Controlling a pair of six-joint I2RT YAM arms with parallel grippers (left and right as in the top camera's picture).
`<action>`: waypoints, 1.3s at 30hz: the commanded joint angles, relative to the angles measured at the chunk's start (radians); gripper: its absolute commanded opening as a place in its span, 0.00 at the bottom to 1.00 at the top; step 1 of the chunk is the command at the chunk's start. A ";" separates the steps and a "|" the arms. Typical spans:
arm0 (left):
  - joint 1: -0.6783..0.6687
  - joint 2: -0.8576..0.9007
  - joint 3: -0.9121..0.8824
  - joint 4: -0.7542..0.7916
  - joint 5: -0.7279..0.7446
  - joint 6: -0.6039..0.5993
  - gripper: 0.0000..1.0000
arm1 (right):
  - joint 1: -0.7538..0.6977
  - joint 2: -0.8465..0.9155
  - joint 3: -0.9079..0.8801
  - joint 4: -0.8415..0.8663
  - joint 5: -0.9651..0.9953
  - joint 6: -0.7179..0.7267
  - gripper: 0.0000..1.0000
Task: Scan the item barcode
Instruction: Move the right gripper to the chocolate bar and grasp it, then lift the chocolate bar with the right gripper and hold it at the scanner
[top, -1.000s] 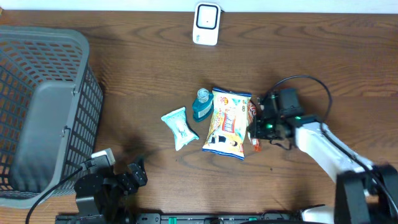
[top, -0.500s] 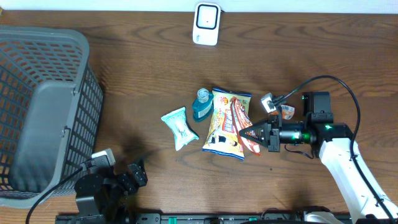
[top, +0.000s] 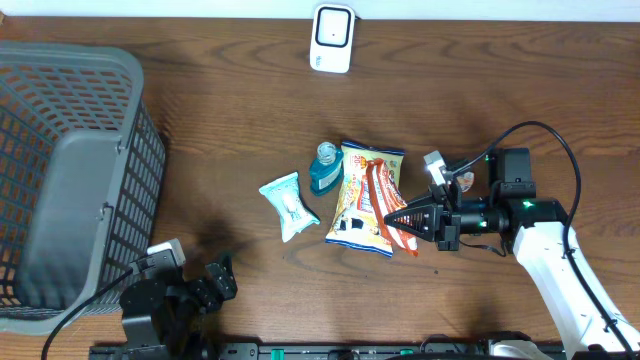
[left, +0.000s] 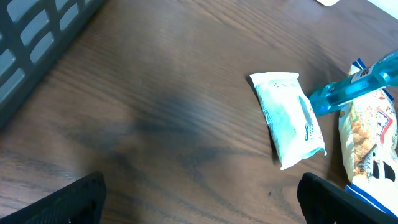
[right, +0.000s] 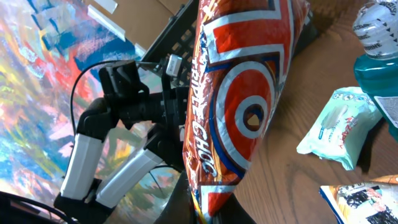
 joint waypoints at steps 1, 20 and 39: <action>0.004 0.001 -0.001 -0.002 0.015 0.013 0.98 | -0.005 -0.011 0.000 -0.003 -0.050 -0.024 0.01; 0.004 0.001 -0.001 -0.002 0.015 0.013 0.98 | -0.005 -0.011 0.000 0.008 -0.043 -0.005 0.01; 0.004 0.001 -0.001 -0.002 0.015 0.013 0.98 | 0.016 -0.011 0.000 0.284 0.426 0.367 0.01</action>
